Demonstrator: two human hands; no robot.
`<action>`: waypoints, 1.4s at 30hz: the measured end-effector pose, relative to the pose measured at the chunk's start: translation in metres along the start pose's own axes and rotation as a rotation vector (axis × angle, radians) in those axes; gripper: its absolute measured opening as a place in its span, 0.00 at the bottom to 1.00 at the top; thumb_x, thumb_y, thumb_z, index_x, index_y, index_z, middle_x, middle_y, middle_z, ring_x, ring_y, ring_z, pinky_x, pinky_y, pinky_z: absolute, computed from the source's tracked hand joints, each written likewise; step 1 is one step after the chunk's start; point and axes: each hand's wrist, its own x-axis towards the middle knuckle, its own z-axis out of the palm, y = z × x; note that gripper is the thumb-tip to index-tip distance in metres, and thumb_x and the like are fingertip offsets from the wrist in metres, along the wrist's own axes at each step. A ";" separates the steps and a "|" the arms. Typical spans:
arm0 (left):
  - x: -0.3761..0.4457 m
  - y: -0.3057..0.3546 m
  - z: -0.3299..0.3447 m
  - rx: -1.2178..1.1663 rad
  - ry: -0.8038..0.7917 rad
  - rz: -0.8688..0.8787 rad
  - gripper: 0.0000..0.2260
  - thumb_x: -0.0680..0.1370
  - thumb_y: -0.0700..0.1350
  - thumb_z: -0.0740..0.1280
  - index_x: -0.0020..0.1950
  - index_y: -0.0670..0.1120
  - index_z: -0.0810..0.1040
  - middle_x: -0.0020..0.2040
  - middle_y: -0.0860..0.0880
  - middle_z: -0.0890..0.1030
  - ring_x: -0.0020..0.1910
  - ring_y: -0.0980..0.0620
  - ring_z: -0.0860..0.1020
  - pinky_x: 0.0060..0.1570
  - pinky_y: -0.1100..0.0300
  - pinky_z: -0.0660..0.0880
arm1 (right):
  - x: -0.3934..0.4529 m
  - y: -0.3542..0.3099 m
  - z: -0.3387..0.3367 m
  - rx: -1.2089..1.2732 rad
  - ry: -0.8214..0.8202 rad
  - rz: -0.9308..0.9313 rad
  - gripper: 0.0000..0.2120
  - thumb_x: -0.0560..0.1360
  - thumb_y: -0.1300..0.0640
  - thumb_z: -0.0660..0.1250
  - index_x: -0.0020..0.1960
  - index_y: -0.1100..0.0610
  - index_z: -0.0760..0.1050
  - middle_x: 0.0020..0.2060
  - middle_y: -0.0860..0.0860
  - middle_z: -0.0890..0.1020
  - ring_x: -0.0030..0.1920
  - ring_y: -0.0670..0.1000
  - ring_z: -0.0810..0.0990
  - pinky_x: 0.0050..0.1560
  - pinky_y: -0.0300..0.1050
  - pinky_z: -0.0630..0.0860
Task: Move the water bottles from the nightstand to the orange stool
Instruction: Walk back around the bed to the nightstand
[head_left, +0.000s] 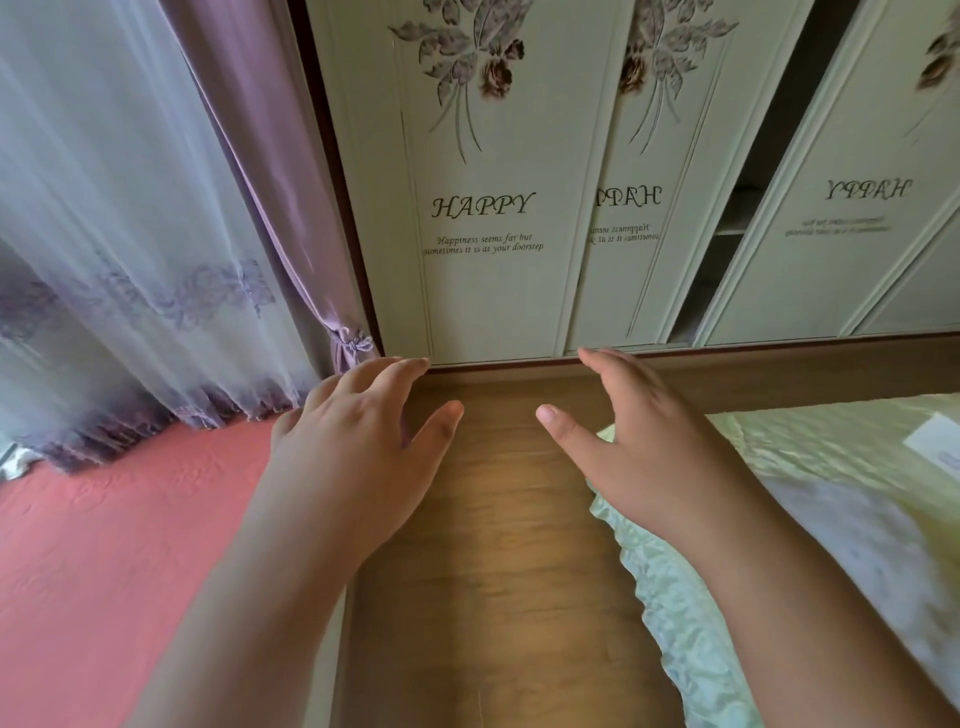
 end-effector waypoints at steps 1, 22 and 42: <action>0.005 -0.003 0.000 0.000 -0.010 0.008 0.29 0.75 0.71 0.46 0.75 0.65 0.60 0.75 0.61 0.63 0.75 0.51 0.62 0.69 0.44 0.62 | 0.005 -0.002 0.002 -0.002 0.001 0.002 0.35 0.76 0.31 0.57 0.79 0.43 0.56 0.79 0.41 0.58 0.78 0.46 0.57 0.76 0.52 0.61; 0.199 0.033 0.023 0.033 0.024 -0.044 0.29 0.74 0.70 0.47 0.74 0.65 0.61 0.75 0.63 0.63 0.75 0.53 0.61 0.71 0.45 0.60 | 0.222 0.037 -0.013 0.049 0.018 -0.087 0.34 0.77 0.32 0.57 0.79 0.44 0.55 0.77 0.40 0.59 0.75 0.46 0.63 0.69 0.48 0.65; 0.391 0.093 0.097 0.001 -0.071 0.041 0.27 0.76 0.70 0.48 0.74 0.66 0.58 0.75 0.65 0.61 0.75 0.55 0.59 0.70 0.47 0.59 | 0.385 0.126 -0.036 0.016 0.012 0.052 0.35 0.77 0.31 0.57 0.79 0.42 0.55 0.77 0.40 0.62 0.75 0.47 0.62 0.71 0.49 0.64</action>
